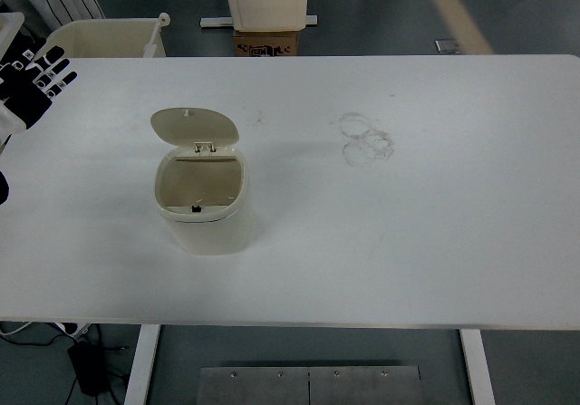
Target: Close trash bin
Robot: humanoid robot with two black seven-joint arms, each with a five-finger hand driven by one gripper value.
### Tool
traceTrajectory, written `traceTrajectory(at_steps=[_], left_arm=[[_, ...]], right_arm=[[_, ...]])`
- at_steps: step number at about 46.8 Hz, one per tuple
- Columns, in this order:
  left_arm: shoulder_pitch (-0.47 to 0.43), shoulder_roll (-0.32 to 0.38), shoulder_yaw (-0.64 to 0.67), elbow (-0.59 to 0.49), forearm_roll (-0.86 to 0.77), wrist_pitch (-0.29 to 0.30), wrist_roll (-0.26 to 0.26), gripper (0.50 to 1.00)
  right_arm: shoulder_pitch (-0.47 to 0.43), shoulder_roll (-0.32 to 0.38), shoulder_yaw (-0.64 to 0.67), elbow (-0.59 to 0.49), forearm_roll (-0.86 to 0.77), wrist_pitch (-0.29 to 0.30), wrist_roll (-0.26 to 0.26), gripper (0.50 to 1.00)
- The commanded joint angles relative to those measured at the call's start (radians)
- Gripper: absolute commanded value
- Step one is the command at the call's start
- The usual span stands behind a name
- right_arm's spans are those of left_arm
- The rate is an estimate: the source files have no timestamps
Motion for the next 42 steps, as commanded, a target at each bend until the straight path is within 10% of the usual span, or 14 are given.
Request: traceTrajectory(at_steps=[1, 42], left_arm=[[0.0, -0.002, 0.0, 0.0, 0.0, 0.0, 0.0, 1.0], [0.015, -0.011, 0.002, 0.0, 0.011, 0.003, -0.001, 1.0]], right_arm=[[0.0, 0.0, 0.0, 0.0, 0.0, 0.0, 0.0, 0.991], [0.0, 0.0, 0.0, 0.0, 0.0, 0.0, -0.001, 0.991]])
